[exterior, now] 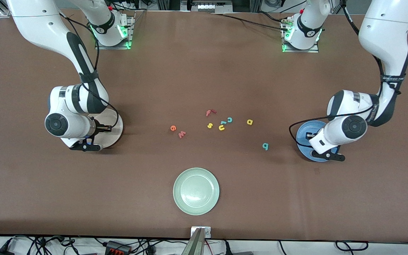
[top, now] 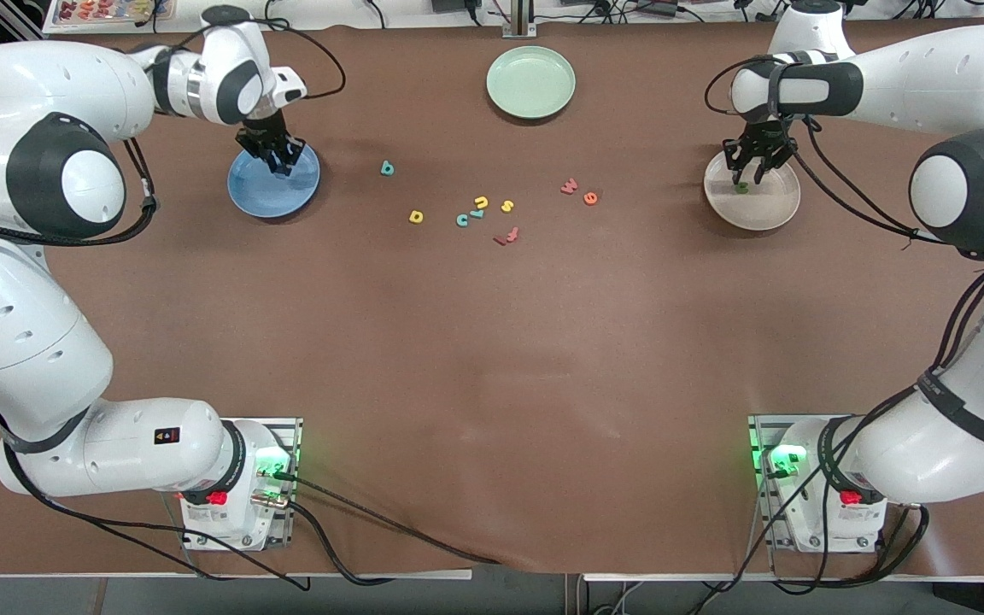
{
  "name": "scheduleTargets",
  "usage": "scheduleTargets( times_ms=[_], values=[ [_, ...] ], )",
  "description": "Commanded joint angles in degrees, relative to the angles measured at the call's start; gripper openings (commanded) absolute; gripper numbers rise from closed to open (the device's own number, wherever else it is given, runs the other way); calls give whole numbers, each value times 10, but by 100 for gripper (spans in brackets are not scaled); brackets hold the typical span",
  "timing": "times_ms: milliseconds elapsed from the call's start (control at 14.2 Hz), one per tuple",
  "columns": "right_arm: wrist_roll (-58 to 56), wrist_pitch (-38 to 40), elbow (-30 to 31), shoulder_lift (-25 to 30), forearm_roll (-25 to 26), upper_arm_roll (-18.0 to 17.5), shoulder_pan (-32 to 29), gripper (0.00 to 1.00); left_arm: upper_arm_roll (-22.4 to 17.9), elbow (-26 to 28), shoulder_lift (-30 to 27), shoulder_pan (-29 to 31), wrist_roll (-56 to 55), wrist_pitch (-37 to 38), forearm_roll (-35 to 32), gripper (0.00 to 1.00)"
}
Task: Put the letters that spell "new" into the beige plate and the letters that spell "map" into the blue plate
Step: 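Grasp the orange e with the right gripper while the left grasps blue b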
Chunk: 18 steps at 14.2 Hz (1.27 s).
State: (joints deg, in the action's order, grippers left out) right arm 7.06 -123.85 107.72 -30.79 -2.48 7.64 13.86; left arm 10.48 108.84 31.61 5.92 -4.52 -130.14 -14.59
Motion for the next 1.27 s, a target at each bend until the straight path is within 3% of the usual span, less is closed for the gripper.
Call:
scheduleTargets(
  times_ms=[0, 211, 563, 703, 914, 1196],
  values=[
    [6, 11, -13, 23, -4, -10, 10, 100, 8, 9, -20, 10, -2, -5, -12, 100],
    [10, 10, -23, 27, -10, -11, 55, 100, 17, -10, -28, 8, 0, 1, -12, 100],
    [59, -19, -44, 13, -47, -11, 159, 100, 82, -58, -8, -30, -19, -5, -11, 100],
    [89, -40, -44, 7, -67, -11, 189, 95, 82, -81, 19, -67, -41, -12, -11, 100],
    [88, -51, -61, -11, -63, -11, 228, 77, 81, -82, 52, -90, -139, -63, -13, 100],
    [87, -88, -79, -42, -60, -11, 254, 72, 77, -77, 92, -95, -152, -129, -32, 100]
  ],
)
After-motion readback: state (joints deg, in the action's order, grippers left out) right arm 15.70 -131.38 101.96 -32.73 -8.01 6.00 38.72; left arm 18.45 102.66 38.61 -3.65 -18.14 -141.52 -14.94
